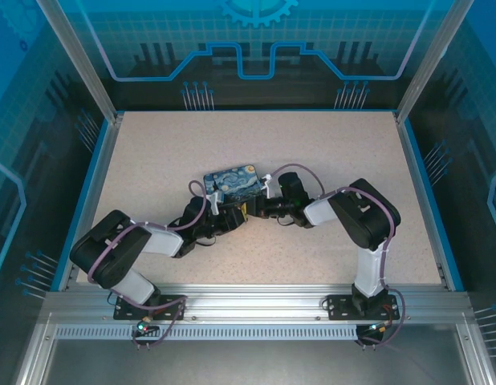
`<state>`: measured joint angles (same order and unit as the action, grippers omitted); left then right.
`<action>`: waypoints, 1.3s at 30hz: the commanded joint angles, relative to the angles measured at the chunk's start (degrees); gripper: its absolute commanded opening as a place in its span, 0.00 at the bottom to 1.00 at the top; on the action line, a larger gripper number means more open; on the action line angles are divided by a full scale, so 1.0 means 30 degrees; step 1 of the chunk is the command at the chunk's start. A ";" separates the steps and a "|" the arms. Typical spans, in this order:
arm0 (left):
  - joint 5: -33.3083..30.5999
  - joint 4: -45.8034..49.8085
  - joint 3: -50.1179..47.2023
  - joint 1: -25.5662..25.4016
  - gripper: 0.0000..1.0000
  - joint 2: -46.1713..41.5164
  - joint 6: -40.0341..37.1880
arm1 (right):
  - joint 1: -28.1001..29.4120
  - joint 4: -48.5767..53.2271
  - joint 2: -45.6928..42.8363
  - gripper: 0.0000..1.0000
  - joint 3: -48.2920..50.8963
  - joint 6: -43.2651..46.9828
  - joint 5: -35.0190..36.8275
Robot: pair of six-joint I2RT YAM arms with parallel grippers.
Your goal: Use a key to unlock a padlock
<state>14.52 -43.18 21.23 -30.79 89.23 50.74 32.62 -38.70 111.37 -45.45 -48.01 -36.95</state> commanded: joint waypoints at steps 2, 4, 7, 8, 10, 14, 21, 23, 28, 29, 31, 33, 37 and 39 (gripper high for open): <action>-0.1328 -0.2581 0.0233 0.0037 0.43 -0.0646 0.0231 | 0.0523 0.1150 0.0761 0.13 0.0367 -0.0021 -0.0904; -0.1369 -0.2717 0.0274 0.0045 0.44 -0.0586 0.0335 | 0.0519 0.1137 0.0786 0.12 0.0384 -0.0036 -0.0897; -0.1698 -0.2887 0.0182 0.0064 0.47 -0.0392 0.0632 | 0.0523 0.1024 0.0812 0.13 0.0472 -0.0177 -0.0874; -0.1842 -0.2961 0.0135 0.0047 0.48 -0.0304 0.0777 | 0.0515 0.0936 0.0838 0.13 0.0475 -0.0244 -0.0869; -0.2132 -0.3249 -0.0108 0.0048 0.49 -0.0169 0.1102 | 0.0527 0.0709 0.0896 0.13 0.0560 -0.0408 -0.0898; -0.2665 -0.3253 -0.0448 0.0050 0.50 -0.0186 0.1506 | 0.0523 0.0675 0.0908 0.13 0.0601 -0.0660 -0.0875; -0.2810 -0.3604 -0.0411 -0.0015 0.54 0.0167 0.2202 | 0.0579 0.0629 0.1035 0.13 0.0647 -0.1214 -0.0872; -0.2913 -0.3580 -0.0398 -0.0041 0.55 0.0305 0.2282 | 0.0638 0.0558 0.1021 0.14 0.0706 -0.1175 -0.0758; -0.3338 -0.3418 -0.0652 -0.0081 0.56 0.0202 0.2148 | 0.0610 -0.0057 0.0864 0.17 0.1151 -0.0947 -0.0313; -0.3397 -0.3289 -0.0706 -0.0080 0.55 0.0016 0.2032 | 0.0576 -0.0187 0.0704 0.17 0.1309 -0.0853 -0.0150; -0.3464 -0.2724 -0.0800 -0.0082 0.56 -0.0638 0.1748 | 0.0552 -0.0286 0.0382 0.19 0.1522 -0.0433 0.0131; -0.3522 -0.1867 -0.0809 -0.0092 0.56 -0.1533 0.1413 | 0.0610 -0.0255 -0.0048 0.25 0.1748 0.0084 0.0519; -0.3488 0.0663 -0.0636 -0.0058 0.59 -0.4213 0.0752 | 0.0719 -0.0375 -0.0894 0.30 0.2319 0.1190 0.1447; -0.3522 0.2464 -0.0392 -0.0097 0.61 -0.5796 0.0369 | 0.0785 -0.0781 -0.1206 0.33 0.2647 0.1569 0.1818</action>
<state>5.15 -42.92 19.35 -30.92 76.60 55.00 34.20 -40.86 109.65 -39.13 -46.83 -34.50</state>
